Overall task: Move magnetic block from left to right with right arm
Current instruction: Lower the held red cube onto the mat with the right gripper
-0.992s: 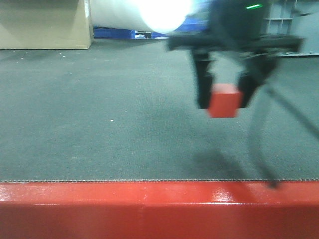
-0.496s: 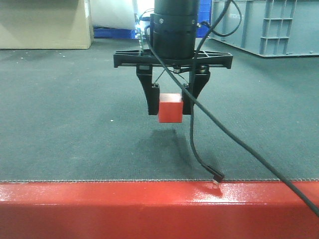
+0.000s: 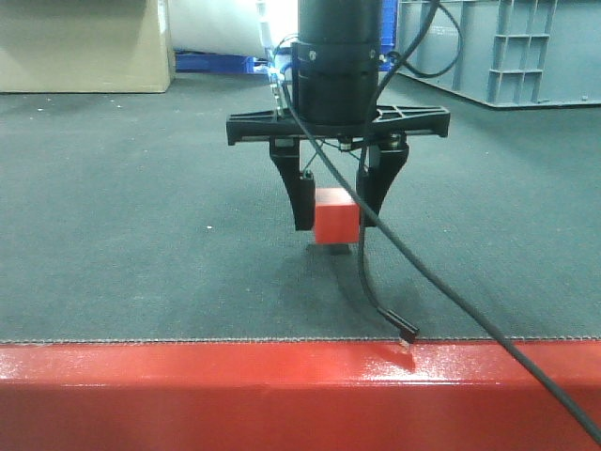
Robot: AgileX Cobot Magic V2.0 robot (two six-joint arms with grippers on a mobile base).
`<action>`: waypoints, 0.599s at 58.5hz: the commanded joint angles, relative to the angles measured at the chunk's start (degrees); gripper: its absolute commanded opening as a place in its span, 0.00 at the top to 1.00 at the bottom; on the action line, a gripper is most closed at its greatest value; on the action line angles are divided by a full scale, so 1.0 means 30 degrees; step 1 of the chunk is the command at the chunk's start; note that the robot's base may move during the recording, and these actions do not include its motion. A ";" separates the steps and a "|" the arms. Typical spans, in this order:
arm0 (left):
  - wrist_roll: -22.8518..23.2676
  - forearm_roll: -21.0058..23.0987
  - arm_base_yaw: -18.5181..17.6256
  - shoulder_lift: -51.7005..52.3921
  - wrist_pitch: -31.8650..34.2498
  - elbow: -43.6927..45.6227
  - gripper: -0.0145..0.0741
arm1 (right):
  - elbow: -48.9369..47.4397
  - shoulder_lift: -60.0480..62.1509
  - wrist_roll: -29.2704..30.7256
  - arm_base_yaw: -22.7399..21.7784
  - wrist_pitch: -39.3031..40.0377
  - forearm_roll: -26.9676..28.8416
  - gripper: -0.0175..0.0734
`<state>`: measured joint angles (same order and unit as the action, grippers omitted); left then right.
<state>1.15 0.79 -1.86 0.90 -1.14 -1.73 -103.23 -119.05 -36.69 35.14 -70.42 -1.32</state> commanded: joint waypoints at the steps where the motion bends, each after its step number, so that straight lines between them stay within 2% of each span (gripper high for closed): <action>1: 0.0022 0.0164 -0.0012 0.0103 0.1576 -0.0214 0.97 | -0.0424 0.1165 0.0023 -0.0083 -0.0994 0.0172 0.45; 28: 0.0022 0.0164 -0.0012 0.0103 0.1576 -0.0214 0.97 | -0.0424 0.0826 0.0023 0.0016 -0.0846 0.0656 0.45; 31: 0.0022 0.0164 -0.0012 0.0103 0.1576 -0.0214 0.97 | -0.0424 0.0826 0.0023 0.0016 -0.0763 0.0673 0.44; 35: 0.0022 0.0164 -0.0012 0.0103 0.1576 -0.0214 0.97 | -0.0424 0.0826 -0.0029 0.0051 -0.0656 0.0673 0.36</action>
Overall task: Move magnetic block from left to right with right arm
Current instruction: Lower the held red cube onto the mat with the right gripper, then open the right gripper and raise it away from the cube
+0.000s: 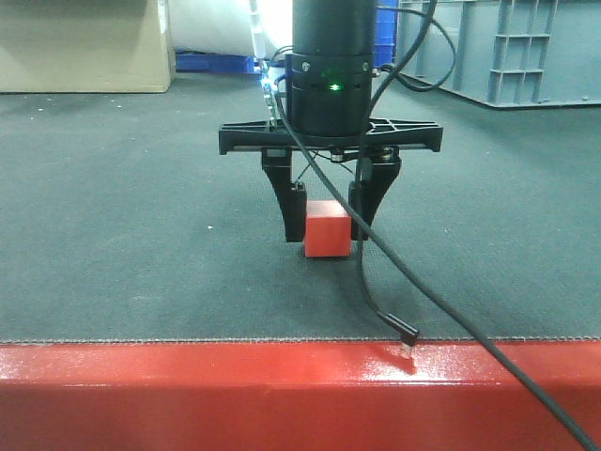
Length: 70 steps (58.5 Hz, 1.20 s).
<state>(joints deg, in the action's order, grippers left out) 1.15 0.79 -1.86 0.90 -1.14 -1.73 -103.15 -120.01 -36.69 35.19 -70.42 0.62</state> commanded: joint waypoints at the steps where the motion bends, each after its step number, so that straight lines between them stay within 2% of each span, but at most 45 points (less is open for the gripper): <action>1: 0.0022 0.0164 -0.0012 0.0103 0.1576 -0.0214 0.97 | -0.0454 0.1144 -0.0029 0.0059 -0.0606 0.0024 0.33; 6: 0.0022 0.0164 -0.0012 0.0103 0.1576 -0.0214 0.97 | -0.0454 0.1144 -0.0117 0.0098 -0.0528 0.0002 0.17; 11: 0.0022 0.0164 -0.0012 0.0103 0.1576 -0.0214 0.97 | -0.0454 0.1144 -0.0117 0.0120 -0.0492 0.0090 0.10; 27: 0.0022 0.0164 -0.0012 0.0103 0.1576 -0.0214 0.97 | -0.0492 0.1439 -0.0117 0.0120 -0.0521 0.0226 0.10; 50: 0.0022 0.0164 -0.0012 0.0103 0.1576 -0.0214 0.97 | -0.0427 0.3983 0.0326 0.0066 -0.0385 0.0135 0.10; 55: 0.0022 0.0164 -0.0012 0.0103 0.1576 -0.0214 0.97 | -0.0091 0.4497 0.0837 -0.0093 -0.0364 0.0135 0.17; 60: 0.0022 0.0164 -0.0012 0.0103 0.1576 -0.0214 0.97 | 0.0611 0.5256 0.1186 -0.0438 -0.0292 0.0135 0.29; 70: 0.0022 0.0164 -0.0012 0.0103 0.1576 -0.0214 0.97 | 0.3175 0.7380 0.3316 -0.1535 0.1036 0.0049 0.64</action>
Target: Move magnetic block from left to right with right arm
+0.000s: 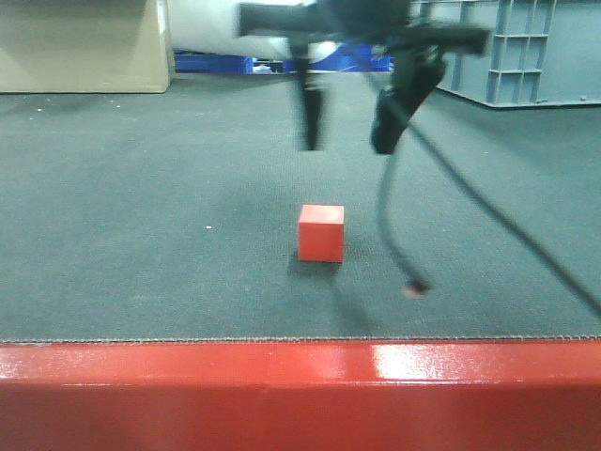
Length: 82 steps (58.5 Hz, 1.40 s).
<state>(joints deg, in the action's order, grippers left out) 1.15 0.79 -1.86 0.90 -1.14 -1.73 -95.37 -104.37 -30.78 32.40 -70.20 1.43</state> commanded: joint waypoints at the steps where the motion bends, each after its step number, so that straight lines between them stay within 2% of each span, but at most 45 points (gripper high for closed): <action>1: 0.0022 0.0164 -0.0012 0.0103 0.1576 -0.0214 0.97 | 0.1024 0.2377 0.1577 -0.0721 0.1198 -0.0219 0.67; 5: 0.0022 0.0164 -0.0012 0.0103 0.1576 -0.0214 0.97 | 0.2455 0.3557 0.2815 -0.1324 0.2394 -0.0219 0.75; 17: 0.0022 0.0164 -0.0012 0.0103 0.1576 -0.0214 0.97 | 0.7503 0.7381 0.6548 -0.3542 0.7279 -0.0123 0.75; 32: 0.0022 0.0164 -0.0012 0.0103 0.1576 -0.0214 0.97 | 1.4526 1.2346 1.2296 -0.8116 1.4937 0.1036 0.75; 36: 0.0022 0.0164 -0.0012 0.0103 0.1576 -0.0214 0.97 | 1.6005 1.3512 1.2995 -0.9261 1.6569 0.1246 0.75; 47: 0.0022 0.0164 -0.0012 0.0103 0.1576 -0.0214 0.97 | 1.9673 1.6126 1.3012 -1.1663 2.1202 0.1246 0.75; 59: 0.0022 0.0164 -0.0012 0.0103 0.1576 -0.0214 0.97 | 2.3123 1.9214 1.2950 -1.1397 2.5193 0.1246 0.75; 71: 0.0022 0.0164 -0.0012 0.0103 0.1576 -0.0214 0.97 | 2.5665 2.3107 1.2712 -1.0019 2.5495 0.1246 0.75; 82: 0.0022 0.0164 -0.0012 0.0103 0.1576 -0.0214 0.97 | 2.6702 2.6607 1.2620 -0.8723 2.5352 0.1246 0.75</action>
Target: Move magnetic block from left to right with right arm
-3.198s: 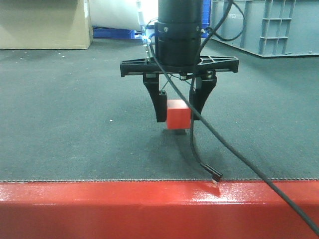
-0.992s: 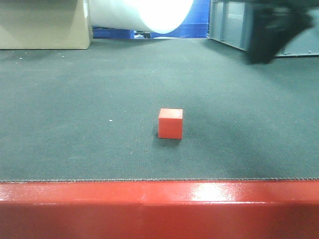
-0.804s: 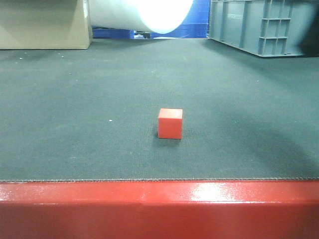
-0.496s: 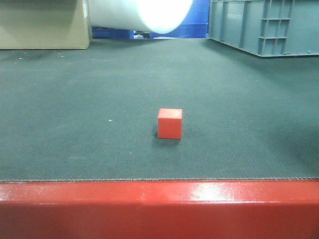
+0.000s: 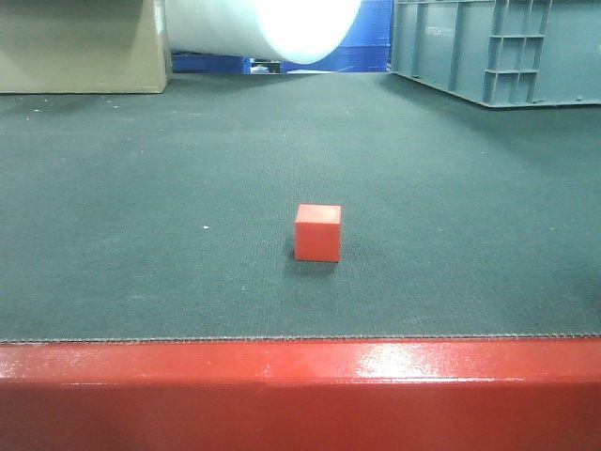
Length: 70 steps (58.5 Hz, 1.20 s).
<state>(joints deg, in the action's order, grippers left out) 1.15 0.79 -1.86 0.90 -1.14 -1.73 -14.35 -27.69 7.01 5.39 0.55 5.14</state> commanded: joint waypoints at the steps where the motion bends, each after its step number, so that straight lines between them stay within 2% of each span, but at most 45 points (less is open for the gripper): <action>1: 0.0022 0.0164 -0.0012 0.0103 0.1576 -0.0214 0.97 | -0.0282 0.1232 0.0025 0.0280 0.1770 0.0009 0.75; 34: 0.0022 0.0164 -0.0012 0.0103 0.1576 -0.0214 0.97 | 0.0331 0.2503 0.0025 0.0280 0.1779 0.0009 0.75; 41: 0.0022 0.0164 -0.0012 0.0103 0.1576 -0.0214 0.97 | 0.1338 0.3741 -0.0125 -0.0412 0.1967 -0.0492 0.75; 50: 0.0022 0.0164 -0.0012 0.0103 0.1576 -0.0214 0.97 | 0.3099 0.6048 -0.1888 -0.1061 0.2103 -0.1367 0.75; 64: 0.0022 0.0164 -0.0012 0.0103 0.1576 -0.0214 0.97 | 0.5412 0.9179 -0.1893 -0.1065 0.2158 -0.1714 0.75; 70: 0.0022 0.0164 -0.0012 0.0103 0.1576 -0.0214 0.97 | 0.5366 0.9826 -0.1846 -0.1114 0.1706 -0.2024 0.75</action>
<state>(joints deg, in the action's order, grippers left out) 1.15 0.79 -1.86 0.90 -1.14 -1.73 1.65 0.27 1.56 2.57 1.27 0.00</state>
